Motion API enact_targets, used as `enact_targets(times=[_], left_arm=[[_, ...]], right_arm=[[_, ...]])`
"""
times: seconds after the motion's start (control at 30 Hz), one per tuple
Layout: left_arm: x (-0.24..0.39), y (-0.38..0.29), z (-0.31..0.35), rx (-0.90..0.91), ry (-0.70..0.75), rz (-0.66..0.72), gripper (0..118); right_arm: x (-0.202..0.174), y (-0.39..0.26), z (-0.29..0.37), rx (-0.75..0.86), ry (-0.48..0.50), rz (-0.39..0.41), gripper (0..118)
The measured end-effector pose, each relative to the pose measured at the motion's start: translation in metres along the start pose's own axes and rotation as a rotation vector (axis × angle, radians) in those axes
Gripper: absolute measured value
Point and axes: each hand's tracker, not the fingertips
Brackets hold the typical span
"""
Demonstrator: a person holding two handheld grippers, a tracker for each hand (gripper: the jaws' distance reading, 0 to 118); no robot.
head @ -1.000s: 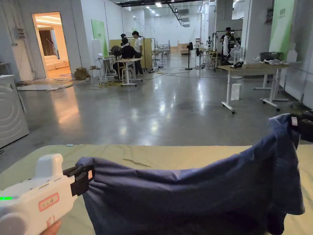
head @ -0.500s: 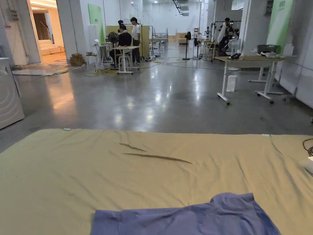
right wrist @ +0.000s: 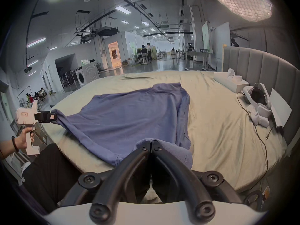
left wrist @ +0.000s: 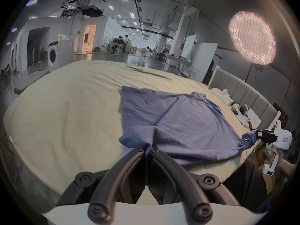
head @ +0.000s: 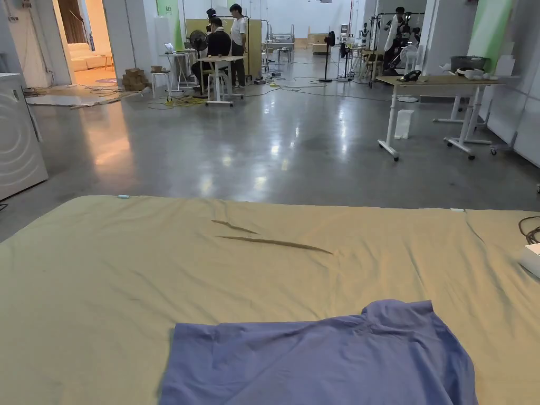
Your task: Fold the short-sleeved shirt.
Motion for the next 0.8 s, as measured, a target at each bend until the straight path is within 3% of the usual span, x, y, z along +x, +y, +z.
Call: enact_targets(times=[0.1, 0.13, 0.17, 0.2, 0.23, 0.27, 0.4, 0.5, 0.63, 0.8], left_arm=[[-0.001, -0.004, -0.002, -0.058, 0.006, -0.013, 9], [-0.003, -0.006, 0.0, -0.063, 0.011, -0.011, 32], [-0.005, -0.008, 0.004, -0.064, 0.013, -0.007, 60], [-0.008, -0.009, 0.008, -0.065, 0.018, 0.014, 85], [-0.011, -0.01, 0.014, -0.069, 0.017, 0.038, 103], [-0.012, -0.011, 0.022, -0.06, -0.01, 0.054, 109], [-0.002, 0.005, 0.083, -0.049, 0.051, -0.086, 109], [0.024, 0.03, 0.132, 0.057, 0.078, -0.207, 109], [0.076, 0.065, 0.177, 0.241, 0.108, -0.31, 109], [0.137, 0.084, 0.199, 0.488, 0.169, -0.327, 109]], right_arm=[[0.004, -0.002, 0.0, -0.024, -0.001, -0.002, 0], [0.005, -0.002, 0.001, -0.035, -0.009, 0.006, 2], [0.008, -0.002, 0.003, -0.042, -0.019, 0.009, 15], [0.011, -0.002, 0.005, -0.048, -0.021, 0.007, 37], [0.016, -0.002, 0.009, -0.055, -0.017, -0.008, 75], [0.022, -0.002, 0.013, -0.066, -0.005, -0.039, 93], [0.044, 0.003, 0.053, -0.022, -0.06, -0.1, 93], [0.045, 0.022, 0.091, 0.064, -0.118, -0.081, 93], [0.013, 0.057, 0.129, 0.238, -0.171, -0.021, 95], [-0.032, 0.085, 0.145, 0.445, -0.188, -0.059, 95]])
